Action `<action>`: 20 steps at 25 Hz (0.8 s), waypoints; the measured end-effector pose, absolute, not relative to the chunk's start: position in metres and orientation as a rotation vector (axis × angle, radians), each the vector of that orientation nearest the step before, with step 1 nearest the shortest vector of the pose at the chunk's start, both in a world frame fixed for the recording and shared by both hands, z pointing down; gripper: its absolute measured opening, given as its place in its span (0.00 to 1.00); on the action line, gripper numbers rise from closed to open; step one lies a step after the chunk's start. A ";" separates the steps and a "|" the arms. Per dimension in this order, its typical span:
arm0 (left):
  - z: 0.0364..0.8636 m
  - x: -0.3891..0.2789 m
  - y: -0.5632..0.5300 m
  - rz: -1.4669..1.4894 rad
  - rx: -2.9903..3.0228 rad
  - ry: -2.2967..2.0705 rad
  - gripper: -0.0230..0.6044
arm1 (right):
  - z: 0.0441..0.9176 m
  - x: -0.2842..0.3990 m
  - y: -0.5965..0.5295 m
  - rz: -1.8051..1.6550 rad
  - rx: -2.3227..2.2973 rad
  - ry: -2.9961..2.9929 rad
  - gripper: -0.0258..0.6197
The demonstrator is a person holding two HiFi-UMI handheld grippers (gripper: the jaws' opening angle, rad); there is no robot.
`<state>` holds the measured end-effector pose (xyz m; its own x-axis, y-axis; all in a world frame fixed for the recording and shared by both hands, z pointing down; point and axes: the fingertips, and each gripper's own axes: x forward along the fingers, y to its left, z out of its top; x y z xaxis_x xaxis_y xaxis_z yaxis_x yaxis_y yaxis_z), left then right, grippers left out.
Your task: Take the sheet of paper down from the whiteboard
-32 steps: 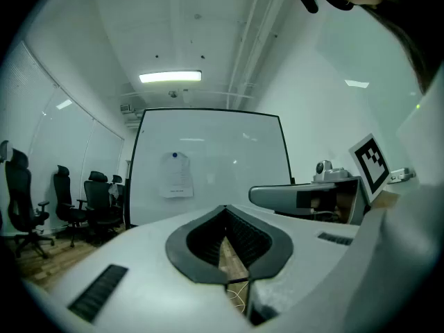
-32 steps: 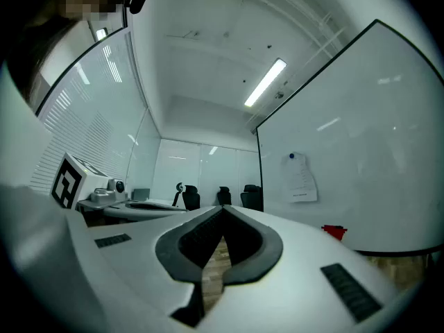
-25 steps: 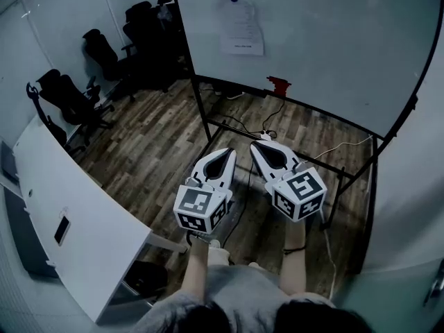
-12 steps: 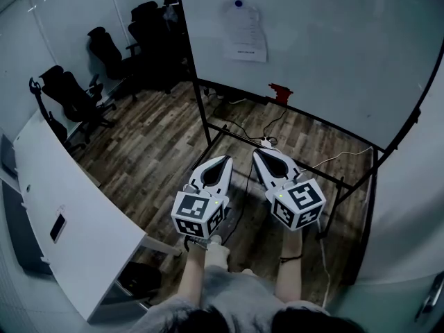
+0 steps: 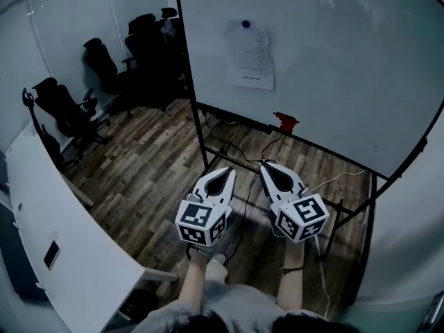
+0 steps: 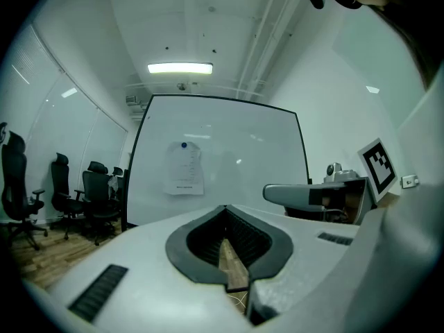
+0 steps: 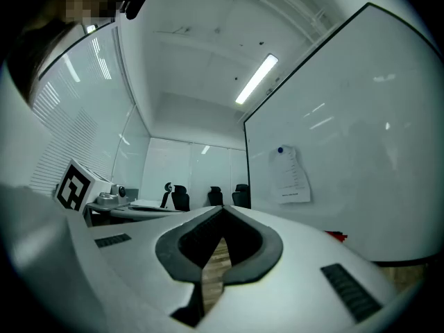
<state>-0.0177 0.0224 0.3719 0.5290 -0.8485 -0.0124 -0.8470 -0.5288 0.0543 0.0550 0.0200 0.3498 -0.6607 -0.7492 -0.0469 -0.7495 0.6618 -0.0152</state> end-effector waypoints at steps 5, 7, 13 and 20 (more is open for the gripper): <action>0.362 -0.035 -0.033 -0.065 2.726 -1.463 0.04 | 0.346 0.031 -0.031 0.004 -1.291 2.811 0.04; 0.359 -0.040 -0.049 -0.055 2.737 -1.441 0.04 | 0.343 0.023 -0.048 0.000 -1.299 2.809 0.04; 0.355 -0.062 -0.095 -0.050 2.762 -1.394 0.04 | 0.339 0.004 -0.095 -0.010 -1.343 2.784 0.04; 0.346 -0.093 -0.140 -0.055 2.804 -1.356 0.04 | 0.340 -0.023 -0.150 -0.013 -1.406 2.742 0.04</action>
<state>-0.0935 -0.1397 0.3461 0.6207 -0.7838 -0.0201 -0.7828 -0.6210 0.0391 -0.0232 -0.1496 0.3404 -0.5824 -0.8114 -0.0495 -0.8109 0.5842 -0.0345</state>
